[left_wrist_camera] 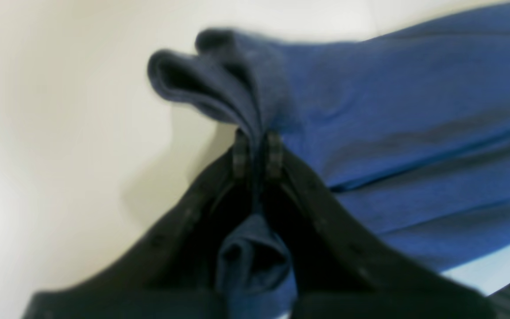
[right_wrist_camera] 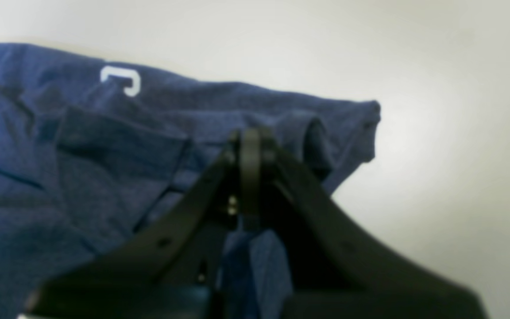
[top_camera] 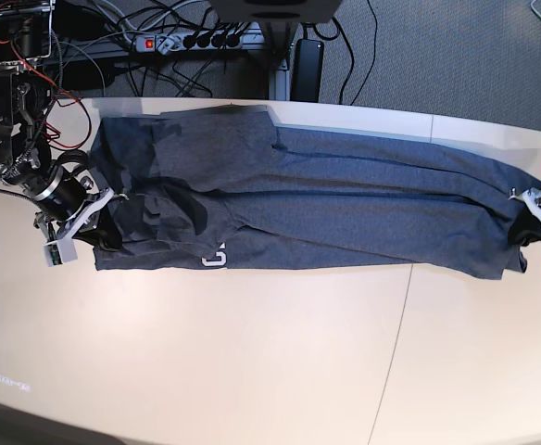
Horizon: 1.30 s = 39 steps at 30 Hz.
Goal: Fold the T-shirt properly
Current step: 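Move the left gripper across the shirt toward the right gripper, then lower the held end onto the shirt middle with the left gripper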
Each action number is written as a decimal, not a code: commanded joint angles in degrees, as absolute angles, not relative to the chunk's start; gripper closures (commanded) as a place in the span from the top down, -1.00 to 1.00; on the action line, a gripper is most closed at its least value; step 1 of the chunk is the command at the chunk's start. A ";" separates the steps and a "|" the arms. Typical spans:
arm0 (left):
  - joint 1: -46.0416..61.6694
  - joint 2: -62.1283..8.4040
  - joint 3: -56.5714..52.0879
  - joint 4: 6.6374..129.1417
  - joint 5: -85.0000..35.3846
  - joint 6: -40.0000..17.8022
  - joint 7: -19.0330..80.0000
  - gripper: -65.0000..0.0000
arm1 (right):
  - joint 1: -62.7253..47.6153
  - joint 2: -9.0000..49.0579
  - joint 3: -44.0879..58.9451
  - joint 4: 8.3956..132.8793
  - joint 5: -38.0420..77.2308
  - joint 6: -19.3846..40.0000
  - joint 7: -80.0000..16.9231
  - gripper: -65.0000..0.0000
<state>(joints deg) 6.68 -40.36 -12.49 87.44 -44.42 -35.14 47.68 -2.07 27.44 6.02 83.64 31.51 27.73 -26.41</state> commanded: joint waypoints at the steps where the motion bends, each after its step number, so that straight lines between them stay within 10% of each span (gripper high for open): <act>1: 6.13 -41.04 -13.10 90.98 -45.56 -35.16 46.61 -1.00 | -1.15 28.23 6.46 84.64 32.05 32.23 -25.08 -1.00; 21: 14.00 -25.21 -8.38 114.06 -41.82 -34.74 48.25 -1.00 | -1.08 24.60 6.46 84.64 28.93 32.23 -25.08 -1.00; 39: 11.55 -10.11 9.87 110.17 -21.50 -29.95 43.88 -1.00 | -0.95 24.58 6.46 84.64 28.95 32.23 -25.04 -1.00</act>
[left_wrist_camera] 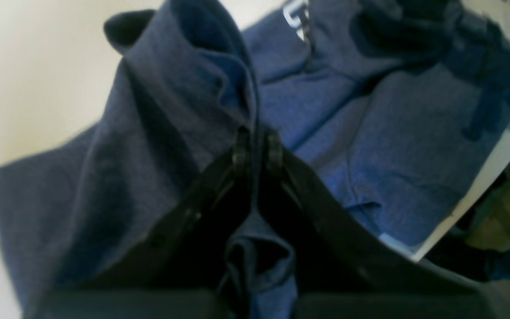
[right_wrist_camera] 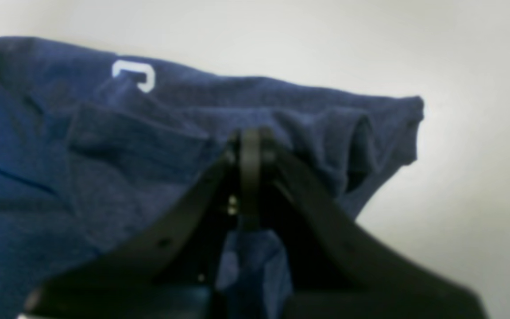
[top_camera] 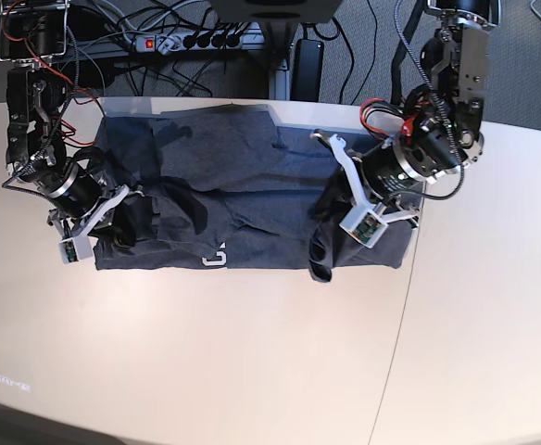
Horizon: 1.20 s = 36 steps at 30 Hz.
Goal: Fold the T-shirt properly
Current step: 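Lower the held end onto the shirt middle with the left gripper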
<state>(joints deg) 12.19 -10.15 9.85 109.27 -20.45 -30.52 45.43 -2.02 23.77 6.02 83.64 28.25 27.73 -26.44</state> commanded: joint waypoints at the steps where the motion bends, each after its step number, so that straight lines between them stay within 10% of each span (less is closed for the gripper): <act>1: 11.40 -9.82 10.66 109.58 -21.50 -29.98 43.70 -1.00 | -0.93 24.58 6.46 84.64 28.97 32.23 -24.88 -1.00; 5: 11.42 -9.19 12.95 108.95 -20.23 -30.00 43.05 -1.00 | -0.97 24.58 6.46 84.64 28.95 32.23 -24.64 -1.00; 10: 11.42 -9.19 13.58 108.95 -19.55 -29.58 42.17 -0.06 | -0.97 24.58 6.46 84.64 28.95 32.23 -24.64 -1.00; 12: 11.42 -9.19 13.58 108.95 -20.56 -28.12 42.19 0.01 | -0.97 24.58 6.46 84.64 28.95 32.23 -24.64 -1.00; 25: 10.15 -8.29 9.72 110.93 -22.90 -28.10 42.65 -0.01 | -0.97 24.56 6.46 84.64 28.95 32.23 -24.38 -1.00; 32: 10.22 -9.10 3.64 110.54 -21.52 -28.29 42.63 -0.88 | -0.97 24.56 6.46 84.64 28.95 32.23 -24.38 -1.00; 36: 10.59 -11.35 1.89 108.38 -21.34 -28.29 42.61 -0.92 | -0.97 24.56 6.46 84.64 28.97 32.23 -24.38 -1.00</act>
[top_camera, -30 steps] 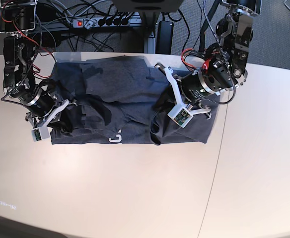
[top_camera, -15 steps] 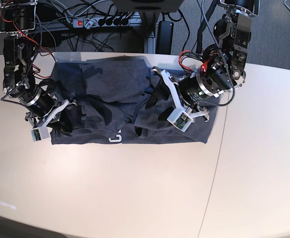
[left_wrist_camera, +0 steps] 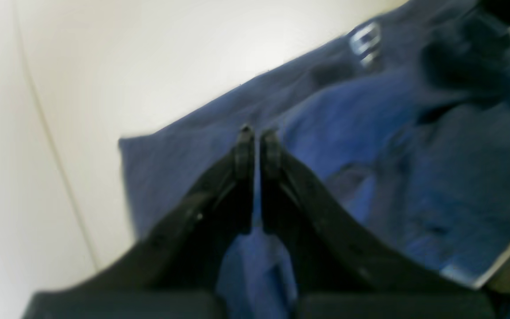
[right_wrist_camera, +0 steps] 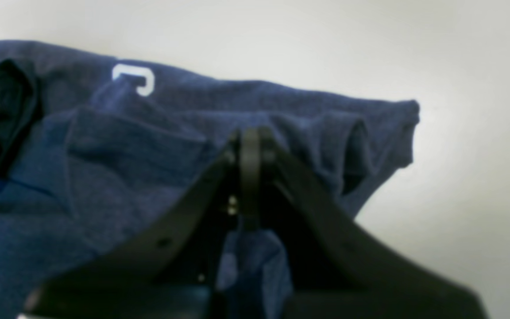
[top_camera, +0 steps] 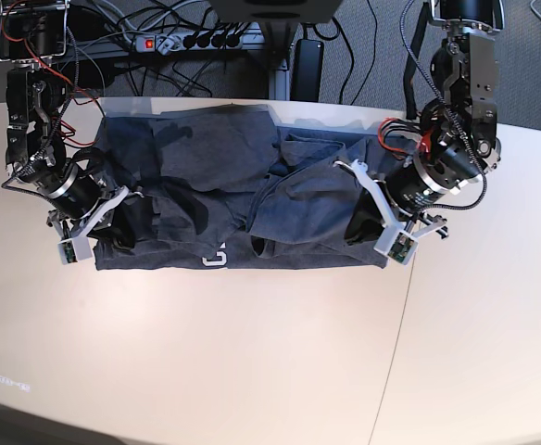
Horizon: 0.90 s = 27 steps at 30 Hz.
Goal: Fold the T-shirt properly
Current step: 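Lower the held end onto the shirt middle with the left gripper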
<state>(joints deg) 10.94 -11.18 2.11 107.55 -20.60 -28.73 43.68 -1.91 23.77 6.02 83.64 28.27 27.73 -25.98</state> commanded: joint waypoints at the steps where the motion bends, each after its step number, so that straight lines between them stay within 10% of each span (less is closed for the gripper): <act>1: 10.87 -11.86 1.78 107.77 -21.34 -28.29 42.63 -0.92 | -0.97 24.58 6.46 84.64 28.99 32.23 -24.38 -1.00; 10: 14.50 -16.80 1.80 106.87 -21.74 -29.63 44.49 -0.90 | -0.97 24.58 6.46 84.64 28.93 32.23 -24.36 -1.00; 16: 14.61 -22.11 1.80 108.25 -27.53 -31.48 49.23 -0.41 | -0.97 24.56 6.46 84.64 28.95 32.23 -24.21 -1.00; 27: 15.90 -23.18 2.39 108.44 -32.32 -34.13 51.07 -0.40 | -0.97 24.56 6.46 84.64 28.95 32.23 -24.21 -1.00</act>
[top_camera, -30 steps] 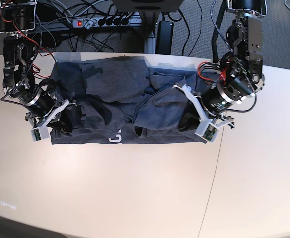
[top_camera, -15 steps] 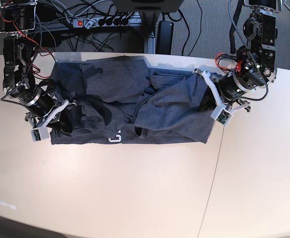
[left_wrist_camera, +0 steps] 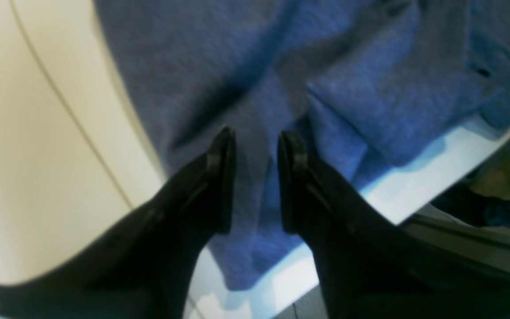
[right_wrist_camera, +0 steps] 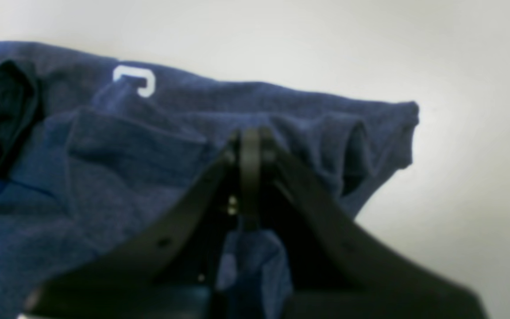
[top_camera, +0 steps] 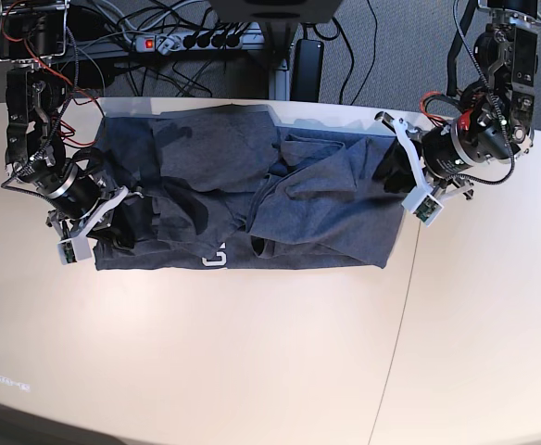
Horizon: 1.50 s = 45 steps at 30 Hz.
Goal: Fold the T-shirt properly
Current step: 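Lower the held end onto the shirt middle with the left gripper, then release and lift the left gripper away from the folded shirt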
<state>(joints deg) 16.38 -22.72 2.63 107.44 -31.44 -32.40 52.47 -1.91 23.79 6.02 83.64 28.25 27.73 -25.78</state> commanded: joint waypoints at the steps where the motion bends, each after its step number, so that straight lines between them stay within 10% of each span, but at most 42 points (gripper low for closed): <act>1: 15.94 -23.18 2.70 108.44 -32.42 -34.13 50.89 -0.40 | -0.97 24.56 6.46 84.64 28.95 32.23 -24.21 -1.00; 45: 17.93 -17.17 12.25 117.56 -36.56 -36.91 49.50 -0.40 | -0.03 24.73 15.16 84.64 33.08 32.18 -26.83 -1.00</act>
<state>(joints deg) 18.26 -17.02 12.40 116.60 -35.44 -35.33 50.70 -0.82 23.68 14.74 83.64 32.23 27.73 -28.23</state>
